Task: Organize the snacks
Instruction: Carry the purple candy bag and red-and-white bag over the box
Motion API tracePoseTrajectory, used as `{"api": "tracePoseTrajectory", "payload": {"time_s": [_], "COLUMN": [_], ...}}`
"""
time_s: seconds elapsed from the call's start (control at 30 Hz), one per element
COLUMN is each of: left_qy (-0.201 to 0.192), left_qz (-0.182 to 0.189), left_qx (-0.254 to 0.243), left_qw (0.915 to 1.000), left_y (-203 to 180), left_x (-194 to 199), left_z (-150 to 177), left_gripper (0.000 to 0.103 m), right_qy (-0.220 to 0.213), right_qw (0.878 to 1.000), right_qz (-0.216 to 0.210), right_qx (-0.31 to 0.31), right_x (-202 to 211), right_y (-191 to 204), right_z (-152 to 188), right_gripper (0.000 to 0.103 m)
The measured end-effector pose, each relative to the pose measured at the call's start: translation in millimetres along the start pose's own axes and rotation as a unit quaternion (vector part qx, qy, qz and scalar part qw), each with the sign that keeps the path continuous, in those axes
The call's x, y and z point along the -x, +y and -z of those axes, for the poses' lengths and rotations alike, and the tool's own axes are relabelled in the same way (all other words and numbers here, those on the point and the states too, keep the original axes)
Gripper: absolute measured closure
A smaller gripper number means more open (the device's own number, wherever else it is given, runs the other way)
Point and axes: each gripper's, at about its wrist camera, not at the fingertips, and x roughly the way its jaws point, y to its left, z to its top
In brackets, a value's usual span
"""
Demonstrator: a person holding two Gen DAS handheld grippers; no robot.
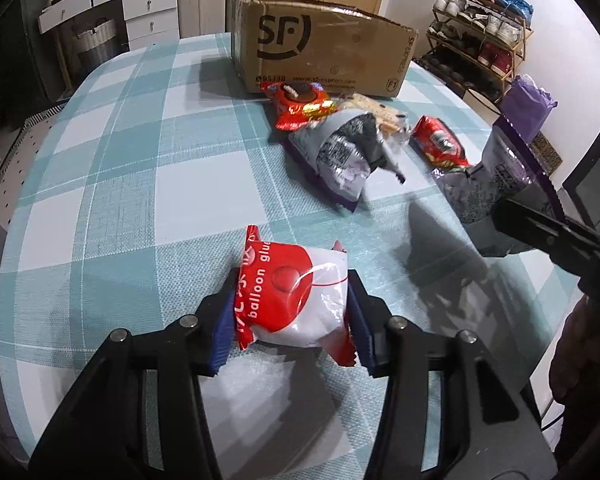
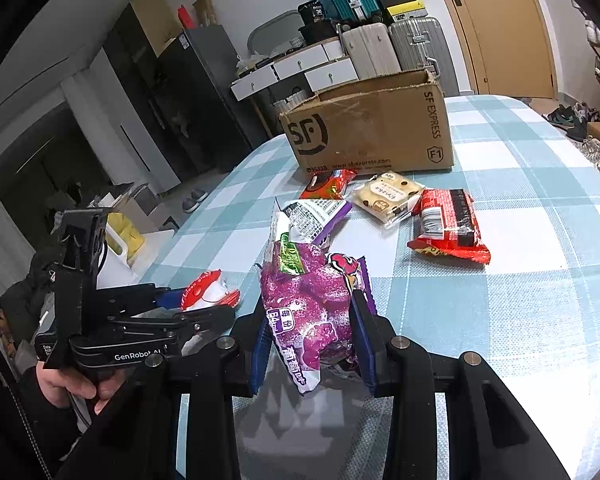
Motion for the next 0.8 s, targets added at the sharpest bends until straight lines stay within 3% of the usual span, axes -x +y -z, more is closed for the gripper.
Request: {"api": "tracePoseTrajectory", "payload": {"time_s": [0.3,0.8], "left_qy": [-0.022,-0.059], "left_qz": [0.007,0.031], "left_qx": [-0.013,-0.025], "left_qw": [0.9997,0.9975], "left_y": [-8,-12], "left_x": [16,40], "left_z": [-19,-91], "left_gripper": [0.057,0.057], "right_qy": [-0.015,-0.042], "right_qw": [1.0,0.999], "right_qz": [-0.005,-0.011], "right_qx": [0.002,0.028], "right_x": [12,28], "right_y": [0,6], "right_z": [-9,-61], "right_gripper": [0.066,0.066]}}
